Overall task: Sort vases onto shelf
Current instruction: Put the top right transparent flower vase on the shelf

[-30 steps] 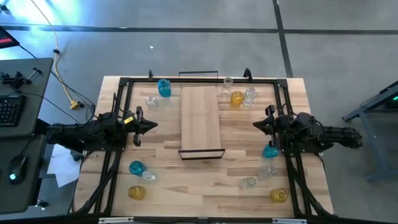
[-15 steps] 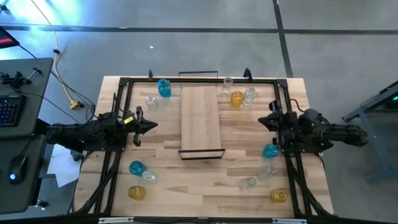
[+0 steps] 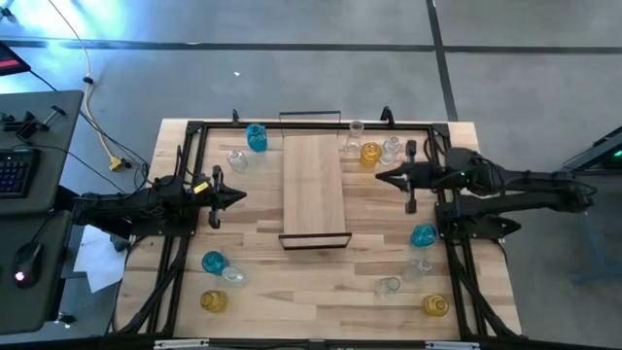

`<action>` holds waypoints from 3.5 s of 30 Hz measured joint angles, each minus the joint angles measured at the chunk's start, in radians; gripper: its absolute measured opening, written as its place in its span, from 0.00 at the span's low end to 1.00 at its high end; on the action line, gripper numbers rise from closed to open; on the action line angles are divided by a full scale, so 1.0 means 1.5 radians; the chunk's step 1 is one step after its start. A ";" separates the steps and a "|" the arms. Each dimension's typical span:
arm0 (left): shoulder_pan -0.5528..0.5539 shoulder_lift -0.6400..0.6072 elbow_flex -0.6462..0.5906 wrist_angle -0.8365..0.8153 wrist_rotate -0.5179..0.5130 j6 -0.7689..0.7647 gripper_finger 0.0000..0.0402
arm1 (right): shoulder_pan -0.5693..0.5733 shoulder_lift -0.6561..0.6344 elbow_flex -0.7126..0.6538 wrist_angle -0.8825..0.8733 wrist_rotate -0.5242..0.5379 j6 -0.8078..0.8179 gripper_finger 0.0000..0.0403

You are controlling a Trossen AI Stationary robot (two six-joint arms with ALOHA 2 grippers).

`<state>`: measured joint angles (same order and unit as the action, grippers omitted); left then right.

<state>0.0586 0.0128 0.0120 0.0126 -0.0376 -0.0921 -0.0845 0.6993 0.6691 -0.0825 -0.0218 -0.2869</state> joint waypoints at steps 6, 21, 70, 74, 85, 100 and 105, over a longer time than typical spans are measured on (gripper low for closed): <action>0.000 0.000 0.000 0.000 0.000 0.000 0.00 | -0.003 0.079 0.114 -0.082 0.107 -0.041 0.00; 0.000 0.000 0.000 0.000 0.000 -0.006 0.00 | -0.163 0.205 0.208 -0.373 0.200 0.034 0.05; 0.000 0.000 0.000 0.000 0.000 -0.019 0.00 | -0.448 0.310 0.202 -0.409 0.112 0.064 0.54; 0.000 0.000 0.000 0.000 0.000 -0.022 0.00 | -0.448 0.360 0.201 -0.403 0.121 0.069 0.54; 0.000 0.000 0.000 0.000 0.000 -0.023 0.00 | -0.451 0.406 0.201 -0.377 0.162 0.072 0.54; 0.000 0.000 0.000 0.000 0.000 -0.024 0.00 | -0.468 0.404 0.201 -0.388 0.137 0.136 0.54; 0.000 0.000 0.000 0.000 0.000 -0.025 0.00 | -0.468 0.404 0.201 -0.397 0.149 0.167 0.54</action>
<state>0.0583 0.0132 0.0120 0.0123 -0.0374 -0.1290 -0.7868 1.3060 0.9710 -0.6784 0.2013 -0.0364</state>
